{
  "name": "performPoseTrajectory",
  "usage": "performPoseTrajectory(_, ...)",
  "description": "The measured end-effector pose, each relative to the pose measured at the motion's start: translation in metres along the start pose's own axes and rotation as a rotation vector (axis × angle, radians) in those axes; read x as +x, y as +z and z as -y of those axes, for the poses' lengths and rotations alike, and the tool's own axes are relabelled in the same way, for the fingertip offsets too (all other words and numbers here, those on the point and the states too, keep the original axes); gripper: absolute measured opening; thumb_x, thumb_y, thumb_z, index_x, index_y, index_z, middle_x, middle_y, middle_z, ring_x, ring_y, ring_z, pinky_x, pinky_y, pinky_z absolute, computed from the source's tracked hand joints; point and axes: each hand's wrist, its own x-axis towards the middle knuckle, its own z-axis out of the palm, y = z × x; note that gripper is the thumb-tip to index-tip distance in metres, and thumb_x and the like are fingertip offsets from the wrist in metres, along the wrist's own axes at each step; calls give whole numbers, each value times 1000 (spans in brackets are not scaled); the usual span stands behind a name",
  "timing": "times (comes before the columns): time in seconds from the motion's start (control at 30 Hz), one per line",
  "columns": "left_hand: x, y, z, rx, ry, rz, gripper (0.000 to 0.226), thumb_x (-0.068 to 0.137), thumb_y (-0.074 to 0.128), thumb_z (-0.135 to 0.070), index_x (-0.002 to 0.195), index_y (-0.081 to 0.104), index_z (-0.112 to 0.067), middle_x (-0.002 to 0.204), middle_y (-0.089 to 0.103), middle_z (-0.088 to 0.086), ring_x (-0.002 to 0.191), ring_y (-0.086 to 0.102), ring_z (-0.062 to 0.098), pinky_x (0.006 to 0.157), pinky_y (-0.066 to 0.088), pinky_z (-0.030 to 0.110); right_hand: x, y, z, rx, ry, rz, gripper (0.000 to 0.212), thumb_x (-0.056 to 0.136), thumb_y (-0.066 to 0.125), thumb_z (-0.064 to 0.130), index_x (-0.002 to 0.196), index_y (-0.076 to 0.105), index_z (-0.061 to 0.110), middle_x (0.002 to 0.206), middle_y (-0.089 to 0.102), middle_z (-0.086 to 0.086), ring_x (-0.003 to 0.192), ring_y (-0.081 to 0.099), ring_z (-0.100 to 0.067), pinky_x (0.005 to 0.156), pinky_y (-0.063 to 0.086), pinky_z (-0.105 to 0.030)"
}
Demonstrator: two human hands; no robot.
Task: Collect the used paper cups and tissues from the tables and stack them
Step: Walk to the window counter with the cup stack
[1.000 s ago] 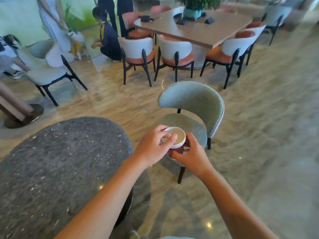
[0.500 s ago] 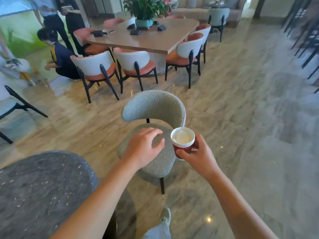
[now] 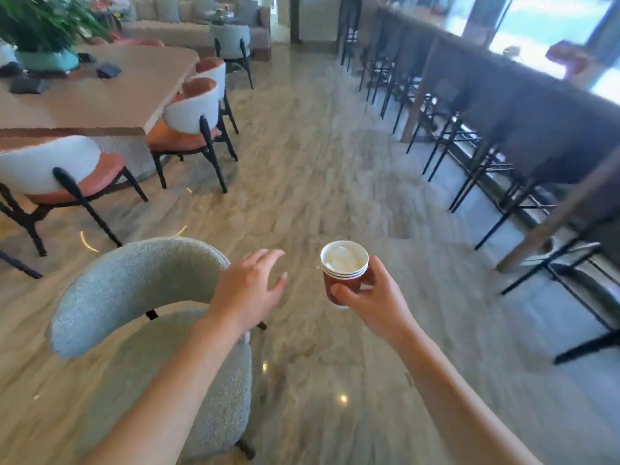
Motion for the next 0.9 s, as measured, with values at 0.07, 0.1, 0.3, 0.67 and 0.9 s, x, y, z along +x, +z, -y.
performPoseTrajectory(0.07, 40, 17, -20, -31, 75, 35, 40, 94, 59, -35, 131, 57, -22, 127, 62, -6, 110, 60, 20, 86, 52, 35, 15, -32, -10, 10, 30, -105, 46, 76, 86, 26, 112, 61, 38, 105, 73, 13, 90, 69, 5, 85, 55, -21)
performPoseTrajectory(0.1, 59, 28, -31, -42, 109, 50, 39, 92, 60, -34, 129, 58, -23, 126, 62, -6, 109, 61, 21, 85, 53, 36, 23, -48, -16, 22, 46, -154, 46, 76, 86, 25, 114, 61, 35, 105, 73, 12, 88, 69, 4, 85, 55, -23)
performPoseTrajectory(0.3, 158, 89, -100, -56, 269, 117, 38, 88, 62, -36, 124, 63, -23, 120, 66, -2, 105, 63, 25, 81, 50, 33, 77, -134, -54, 71, 80, -366, 44, 81, 85, 14, 112, 62, 34, 106, 74, 10, 95, 69, -3, 84, 52, -20)
performPoseTrajectory(0.67, 320, 127, -216, -71, 445, 108, 40, 89, 51, -42, 122, 61, -23, 119, 65, -3, 109, 61, 21, 89, 49, 36, 186, -264, -59, 109, 21, -538, 41, 83, 83, 16, 110, 60, 37, 108, 73, 13, 102, 70, -7, 86, 54, -20)
performPoseTrajectory(0.9, 402, 179, -284, -99, 634, 180, 45, 86, 44, -44, 118, 64, -21, 115, 67, -3, 106, 63, 21, 88, 47, 35, 212, -340, -77, 53, 84, -734, 42, 82, 83, 15, 108, 59, 38, 105, 72, 17, 88, 68, 8, 79, 53, -18)
